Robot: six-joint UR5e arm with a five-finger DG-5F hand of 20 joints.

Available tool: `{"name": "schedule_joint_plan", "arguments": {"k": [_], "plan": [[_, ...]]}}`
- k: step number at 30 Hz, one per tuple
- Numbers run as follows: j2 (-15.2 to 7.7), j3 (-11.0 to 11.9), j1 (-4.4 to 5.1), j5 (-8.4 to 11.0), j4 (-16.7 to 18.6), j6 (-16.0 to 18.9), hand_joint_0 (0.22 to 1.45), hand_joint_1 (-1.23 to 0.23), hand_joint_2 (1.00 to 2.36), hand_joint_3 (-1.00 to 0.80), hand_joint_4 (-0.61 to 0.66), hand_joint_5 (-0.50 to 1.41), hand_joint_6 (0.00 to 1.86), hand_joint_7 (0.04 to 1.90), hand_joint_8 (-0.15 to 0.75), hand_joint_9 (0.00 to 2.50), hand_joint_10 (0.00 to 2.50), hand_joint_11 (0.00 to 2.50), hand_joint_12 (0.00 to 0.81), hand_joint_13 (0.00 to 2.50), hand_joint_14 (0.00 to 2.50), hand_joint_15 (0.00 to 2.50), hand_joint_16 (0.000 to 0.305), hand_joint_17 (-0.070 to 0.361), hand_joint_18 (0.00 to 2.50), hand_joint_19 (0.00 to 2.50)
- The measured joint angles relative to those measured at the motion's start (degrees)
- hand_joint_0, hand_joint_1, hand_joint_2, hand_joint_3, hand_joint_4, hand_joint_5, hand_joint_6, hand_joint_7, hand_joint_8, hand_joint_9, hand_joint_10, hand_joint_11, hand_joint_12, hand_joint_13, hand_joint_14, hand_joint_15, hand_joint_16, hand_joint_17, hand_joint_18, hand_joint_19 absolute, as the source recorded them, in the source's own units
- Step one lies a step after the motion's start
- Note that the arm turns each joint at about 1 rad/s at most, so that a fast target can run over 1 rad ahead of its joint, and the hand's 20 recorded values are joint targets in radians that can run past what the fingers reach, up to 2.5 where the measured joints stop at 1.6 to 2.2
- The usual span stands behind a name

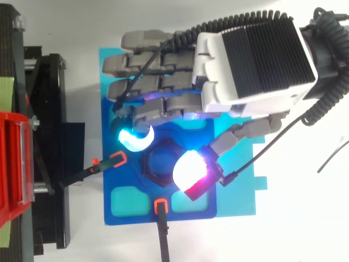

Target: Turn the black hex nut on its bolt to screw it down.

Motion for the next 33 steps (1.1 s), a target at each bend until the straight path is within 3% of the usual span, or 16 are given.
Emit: {"name": "schedule_joint_plan", "arguments": {"k": [7, 14, 22, 33], "plan": [[0.01, 1.42, -1.49, -0.56, -0.40, 0.06, 0.50, -0.45, 1.00, -0.50, 0.19, -0.20, 0.57, 0.92, 0.247, 0.38, 0.00, 0.18, 0.245, 0.20, 0.00, 0.00, 0.037, 0.083, 0.03, 0.05], [-0.04, 5.08, -1.12, -0.51, -3.22, 0.01, 0.50, -0.44, 1.00, -0.50, 0.19, -0.20, 0.54, 0.97, 0.247, 0.38, 0.00, 0.18, 0.244, 0.19, 0.00, 0.00, 0.037, 0.083, 0.00, 0.06], [-0.42, 5.61, 1.28, 1.99, -3.01, -0.32, 0.50, -0.42, 1.00, -0.50, 0.17, -0.19, 0.51, 1.02, 0.248, 0.38, 0.00, 0.18, 0.242, 0.18, 0.00, 0.00, 0.037, 0.083, 0.00, 0.07], [-3.07, 5.66, 4.97, 4.11, -1.90, -0.09, 0.50, -0.42, 1.00, -0.50, 0.17, -0.19, 0.54, 0.98, 0.247, 0.38, 0.00, 0.18, 0.236, 0.18, 0.00, 0.00, 0.036, 0.081, 0.00, 0.07]]}}
